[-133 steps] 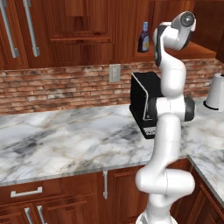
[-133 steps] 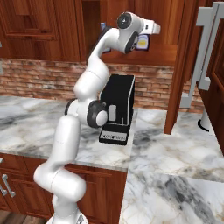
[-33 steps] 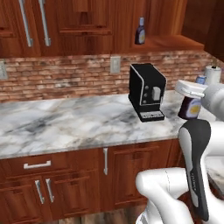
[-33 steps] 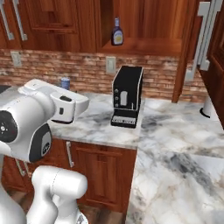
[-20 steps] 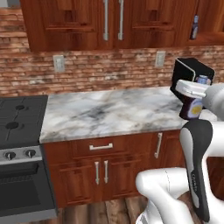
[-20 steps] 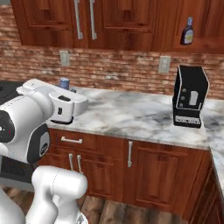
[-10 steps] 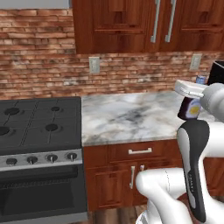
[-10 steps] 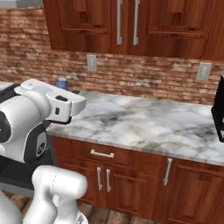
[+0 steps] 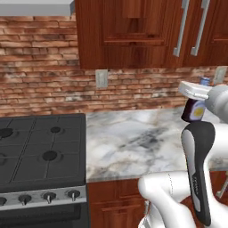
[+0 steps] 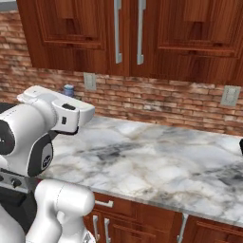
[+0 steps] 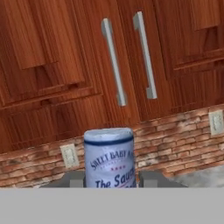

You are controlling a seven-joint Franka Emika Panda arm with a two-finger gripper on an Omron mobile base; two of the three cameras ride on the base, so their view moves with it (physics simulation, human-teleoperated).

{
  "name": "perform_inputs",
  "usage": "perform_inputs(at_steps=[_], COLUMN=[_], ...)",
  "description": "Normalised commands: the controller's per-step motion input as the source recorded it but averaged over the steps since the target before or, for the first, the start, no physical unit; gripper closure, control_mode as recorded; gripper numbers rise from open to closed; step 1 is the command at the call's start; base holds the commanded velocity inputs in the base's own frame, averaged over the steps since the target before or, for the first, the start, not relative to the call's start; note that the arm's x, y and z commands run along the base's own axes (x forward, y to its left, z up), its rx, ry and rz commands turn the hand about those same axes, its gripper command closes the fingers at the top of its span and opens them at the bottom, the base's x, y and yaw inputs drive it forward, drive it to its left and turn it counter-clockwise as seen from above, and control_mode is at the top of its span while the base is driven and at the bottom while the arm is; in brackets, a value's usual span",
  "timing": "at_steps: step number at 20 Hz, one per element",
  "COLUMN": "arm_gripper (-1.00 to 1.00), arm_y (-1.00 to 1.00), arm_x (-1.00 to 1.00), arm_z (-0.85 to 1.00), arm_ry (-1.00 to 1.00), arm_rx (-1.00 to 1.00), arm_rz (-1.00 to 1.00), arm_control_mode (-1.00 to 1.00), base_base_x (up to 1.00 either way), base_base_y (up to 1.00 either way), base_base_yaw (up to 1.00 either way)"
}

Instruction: Take 2 condiments from the cabinet and move them on the counter near the stove.Make sure the condiments are lined up with each other, next to each other.

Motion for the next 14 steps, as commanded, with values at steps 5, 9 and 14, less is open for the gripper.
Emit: perform_inputs(at_steps=[5, 9, 14], arm_gripper=[1.0, 1.0, 1.0], arm_y=[0.0, 0.09, 0.38], arm_x=[0.0, -0.05, -0.24], arm_z=[0.0, -0.33, -0.59], arm_ry=[0.0, 0.0, 0.0], arm_rx=[0.0, -0.01, -0.04], arm_rz=[0.0, 0.06, 0.03], arm_control_mode=[1.0, -1.0, -1.0], base_base_x=[0.28, 0.0, 0.0], base_base_y=[0.15, 0.05, 0.0], base_base_yaw=[0.05, 0.02, 0.0])
